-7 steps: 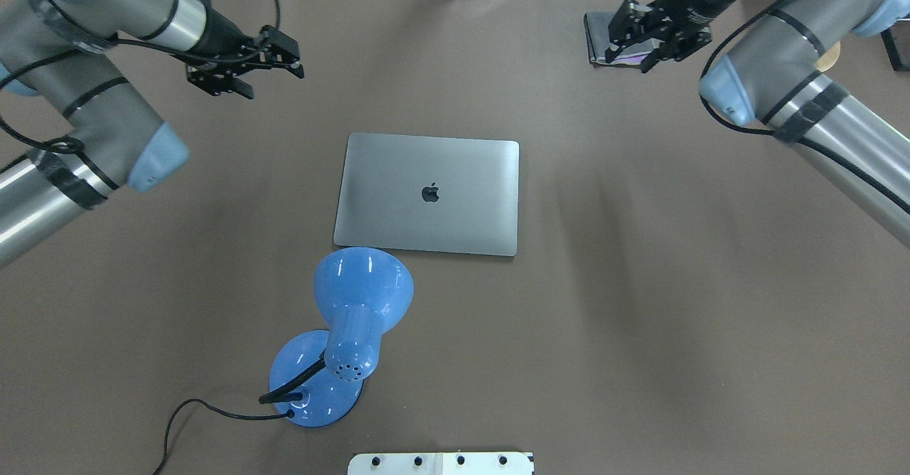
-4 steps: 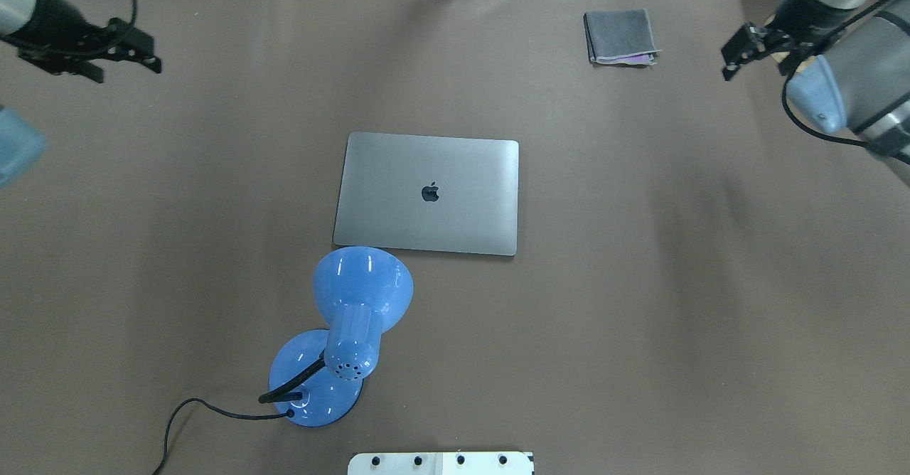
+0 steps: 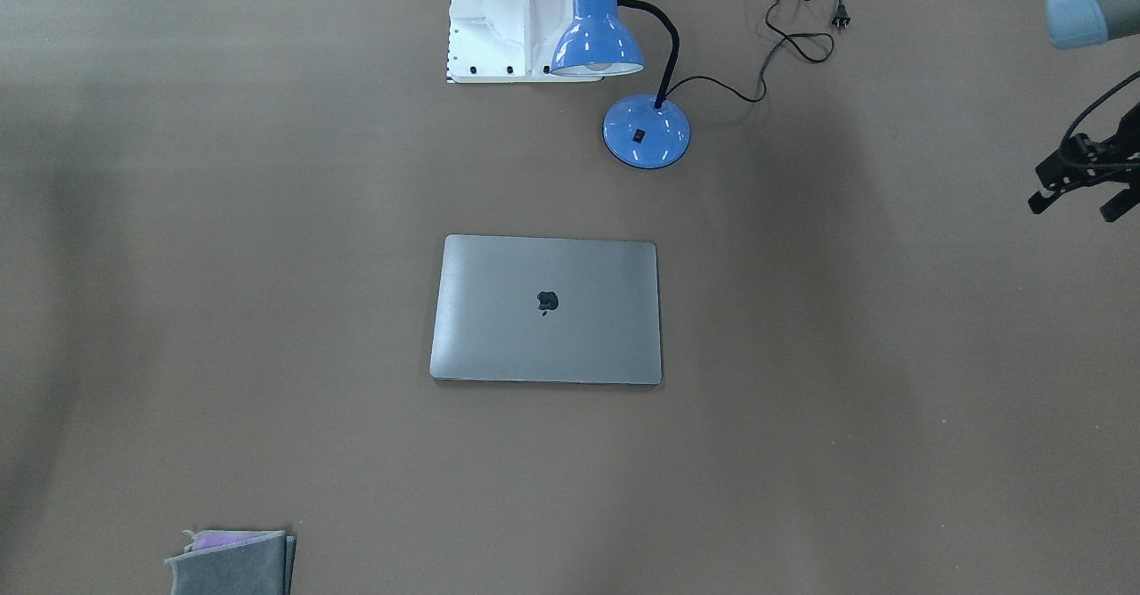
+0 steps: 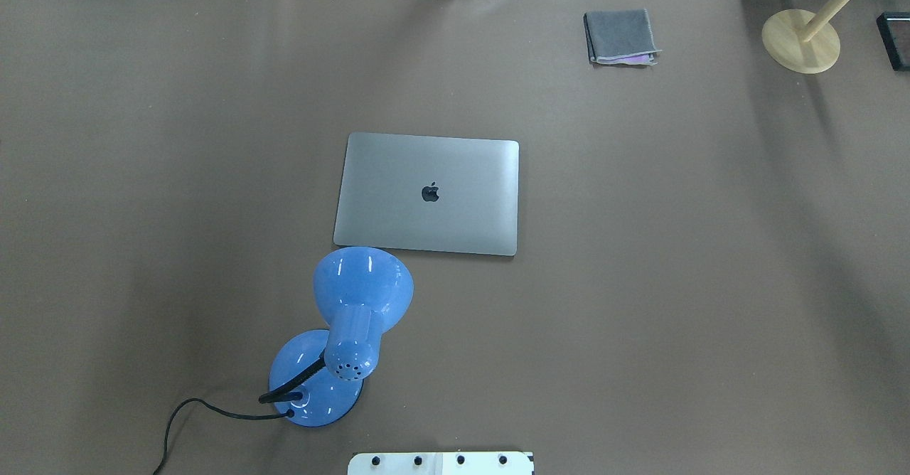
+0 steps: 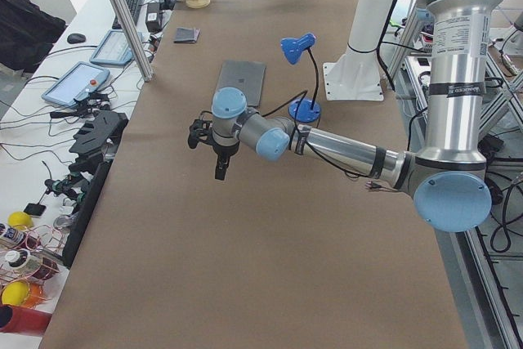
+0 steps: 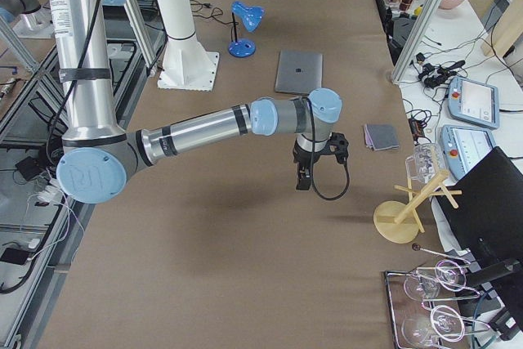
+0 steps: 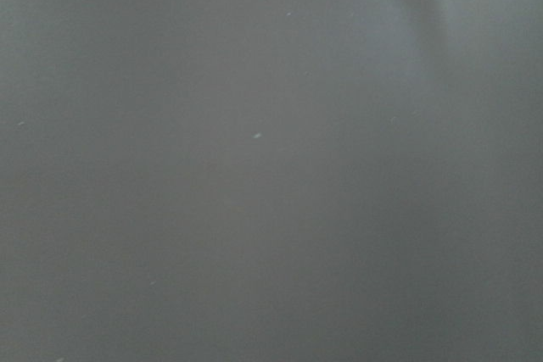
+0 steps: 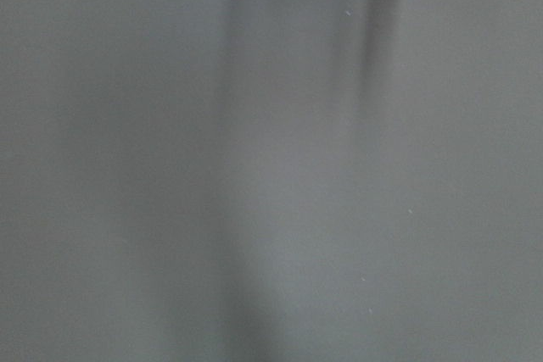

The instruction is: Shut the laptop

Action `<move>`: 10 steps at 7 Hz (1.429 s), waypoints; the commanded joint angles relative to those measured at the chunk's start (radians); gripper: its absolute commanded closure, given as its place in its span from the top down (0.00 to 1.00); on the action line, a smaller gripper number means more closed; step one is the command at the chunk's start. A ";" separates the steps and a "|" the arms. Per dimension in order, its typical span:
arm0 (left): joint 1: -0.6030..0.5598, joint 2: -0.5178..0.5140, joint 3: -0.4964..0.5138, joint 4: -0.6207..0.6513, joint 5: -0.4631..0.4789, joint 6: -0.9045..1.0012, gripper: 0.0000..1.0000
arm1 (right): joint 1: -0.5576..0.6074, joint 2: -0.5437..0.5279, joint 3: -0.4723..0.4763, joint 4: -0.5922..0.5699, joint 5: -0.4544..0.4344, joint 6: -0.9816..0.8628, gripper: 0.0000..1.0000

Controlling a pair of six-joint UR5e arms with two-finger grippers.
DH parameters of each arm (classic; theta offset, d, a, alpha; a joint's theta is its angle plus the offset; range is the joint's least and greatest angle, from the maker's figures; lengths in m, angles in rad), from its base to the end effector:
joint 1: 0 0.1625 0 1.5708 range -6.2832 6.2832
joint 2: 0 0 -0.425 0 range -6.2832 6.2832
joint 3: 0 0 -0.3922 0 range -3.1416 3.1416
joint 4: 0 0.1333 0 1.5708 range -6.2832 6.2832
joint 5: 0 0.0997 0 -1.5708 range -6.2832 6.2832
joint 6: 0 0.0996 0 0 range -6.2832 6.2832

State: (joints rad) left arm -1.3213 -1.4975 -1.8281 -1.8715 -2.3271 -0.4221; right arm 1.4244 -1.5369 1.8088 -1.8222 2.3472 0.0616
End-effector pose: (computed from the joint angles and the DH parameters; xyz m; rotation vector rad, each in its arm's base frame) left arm 0.0547 -0.4777 0.5322 0.1909 0.8505 0.0217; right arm -0.0091 -0.4973 0.5509 -0.0613 -0.7745 -0.0885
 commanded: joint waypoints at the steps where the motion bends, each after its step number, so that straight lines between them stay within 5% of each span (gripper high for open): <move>1: -0.097 0.123 0.030 0.000 -0.011 0.093 0.99 | 0.115 -0.048 -0.072 -0.002 0.021 -0.141 1.00; 3: -0.229 0.105 0.151 0.038 -0.015 0.279 0.99 | 0.162 -0.045 -0.120 -0.002 0.023 -0.227 1.00; 10: -0.243 0.075 0.139 0.109 -0.018 0.304 0.99 | 0.186 -0.058 -0.112 0.000 0.017 -0.227 1.00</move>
State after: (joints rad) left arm -1.5646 -1.4233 -1.6894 -1.7627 -2.3453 -0.1182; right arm 1.6104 -1.5973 1.6975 -1.8224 2.3641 -0.1656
